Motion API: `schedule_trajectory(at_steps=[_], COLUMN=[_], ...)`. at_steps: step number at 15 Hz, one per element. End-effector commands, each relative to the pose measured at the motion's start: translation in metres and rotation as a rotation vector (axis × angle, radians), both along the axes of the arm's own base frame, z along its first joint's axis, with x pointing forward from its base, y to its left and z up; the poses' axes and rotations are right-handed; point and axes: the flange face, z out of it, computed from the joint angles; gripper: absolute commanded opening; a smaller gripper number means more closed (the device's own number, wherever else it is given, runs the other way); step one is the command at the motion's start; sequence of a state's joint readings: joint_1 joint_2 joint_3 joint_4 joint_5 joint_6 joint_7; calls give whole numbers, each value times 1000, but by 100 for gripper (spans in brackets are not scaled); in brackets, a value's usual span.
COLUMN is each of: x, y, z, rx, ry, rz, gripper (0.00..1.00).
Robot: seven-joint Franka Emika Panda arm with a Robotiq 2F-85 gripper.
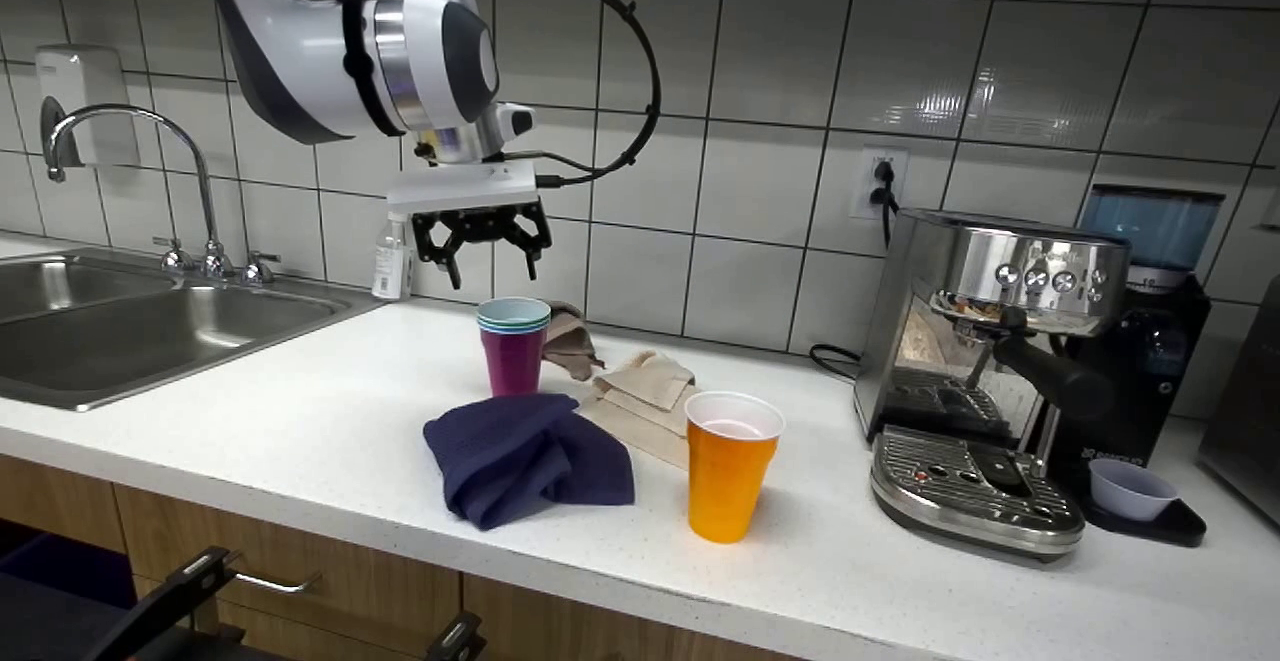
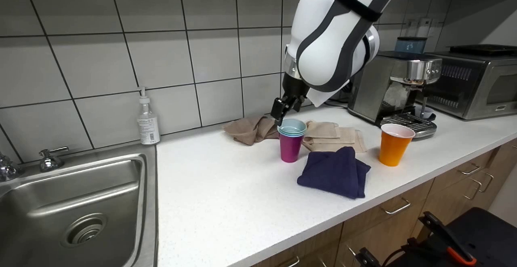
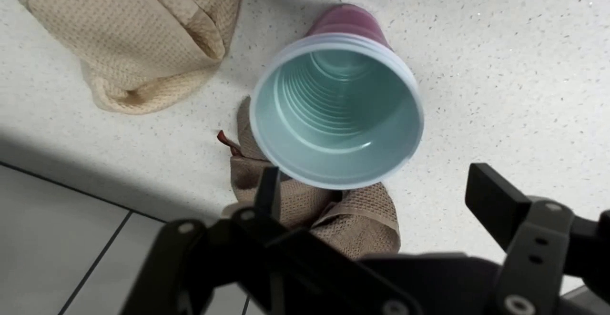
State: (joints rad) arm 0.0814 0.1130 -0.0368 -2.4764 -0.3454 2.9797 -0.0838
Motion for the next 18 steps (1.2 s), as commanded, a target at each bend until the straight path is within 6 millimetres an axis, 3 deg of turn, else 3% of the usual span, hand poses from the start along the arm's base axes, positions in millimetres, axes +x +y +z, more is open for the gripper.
schedule_trajectory(at_steps=[1,6,18], x=[6,7,9], y=[-2,-18,-117], z=[11,26,57], rx=[19,46,53], ry=[24,40,46], rz=[-40,-109,-289], gripper=[100,100,100])
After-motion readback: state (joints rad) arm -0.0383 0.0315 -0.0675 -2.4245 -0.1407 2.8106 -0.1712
